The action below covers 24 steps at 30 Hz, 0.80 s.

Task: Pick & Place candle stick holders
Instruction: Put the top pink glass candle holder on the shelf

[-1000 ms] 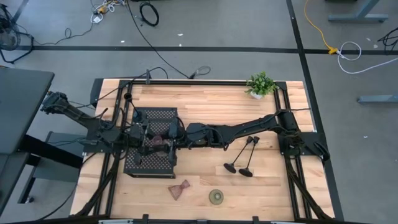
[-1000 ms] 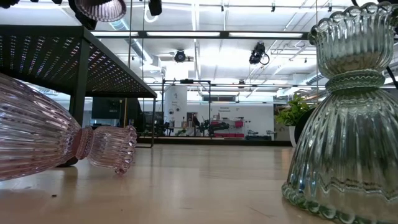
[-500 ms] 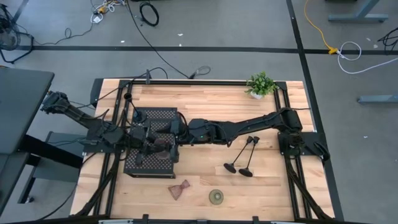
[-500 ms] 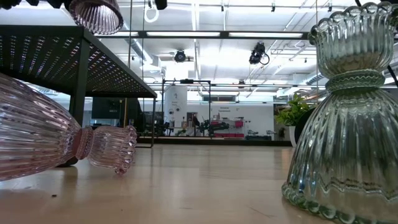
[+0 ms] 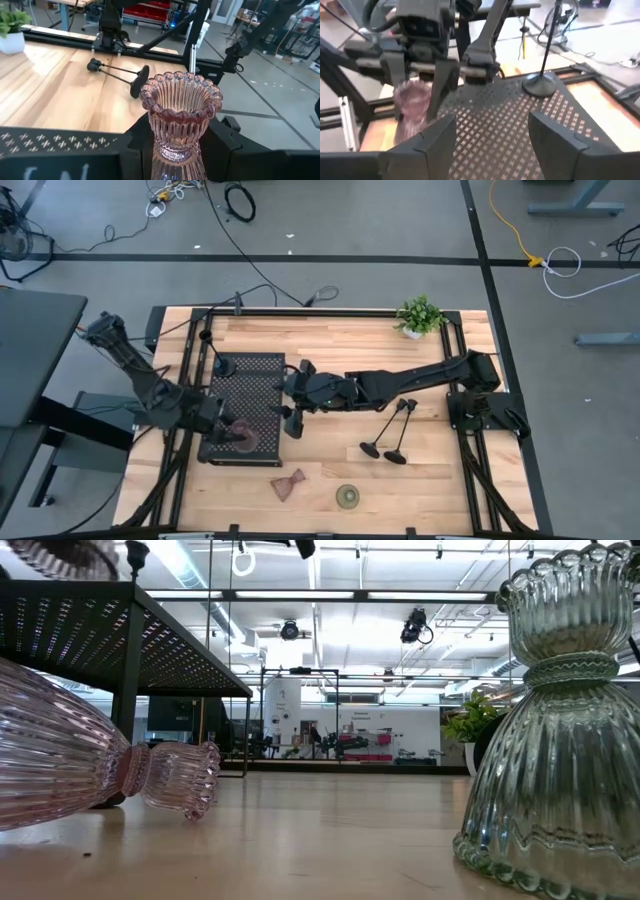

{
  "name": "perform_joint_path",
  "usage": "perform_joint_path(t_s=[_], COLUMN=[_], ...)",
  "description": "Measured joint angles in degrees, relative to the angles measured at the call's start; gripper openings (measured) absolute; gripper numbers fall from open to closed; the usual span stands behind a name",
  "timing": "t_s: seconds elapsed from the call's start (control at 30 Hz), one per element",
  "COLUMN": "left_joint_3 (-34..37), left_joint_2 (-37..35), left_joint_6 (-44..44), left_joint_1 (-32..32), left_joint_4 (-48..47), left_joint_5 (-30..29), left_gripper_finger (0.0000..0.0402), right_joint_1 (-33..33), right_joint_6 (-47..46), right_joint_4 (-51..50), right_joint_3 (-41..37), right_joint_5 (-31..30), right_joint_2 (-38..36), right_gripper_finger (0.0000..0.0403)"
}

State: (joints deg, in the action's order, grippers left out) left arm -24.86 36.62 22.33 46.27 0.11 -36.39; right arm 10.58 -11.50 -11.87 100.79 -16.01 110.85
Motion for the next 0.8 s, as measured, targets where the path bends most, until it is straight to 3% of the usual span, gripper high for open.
perform_joint_path(t_s=[0.33,0.53,0.8], left_joint_3=[0.0,0.0,0.0], left_joint_2=[-1.8,-1.8,-1.8], left_joint_6=[6.2,13.4,21.0], left_joint_1=[16.0,24.6,31.6], left_joint_4=[-4.4,-11.8,-18.1], left_joint_5=[-11.8,-23.5,-31.2], left_gripper_finger=[0.0119,0.0119,0.0119], right_joint_1=[0.6,0.9,1.3], right_joint_6=[-1.6,-2.8,-2.8], right_joint_4=[-6.3,-7.4,-7.7], right_joint_3=[0.0,0.0,0.0], right_joint_5=[0.0,0.0,0.0], right_joint_2=[0.0,0.0,0.0], right_gripper_finger=[0.023,0.0224,0.0223])
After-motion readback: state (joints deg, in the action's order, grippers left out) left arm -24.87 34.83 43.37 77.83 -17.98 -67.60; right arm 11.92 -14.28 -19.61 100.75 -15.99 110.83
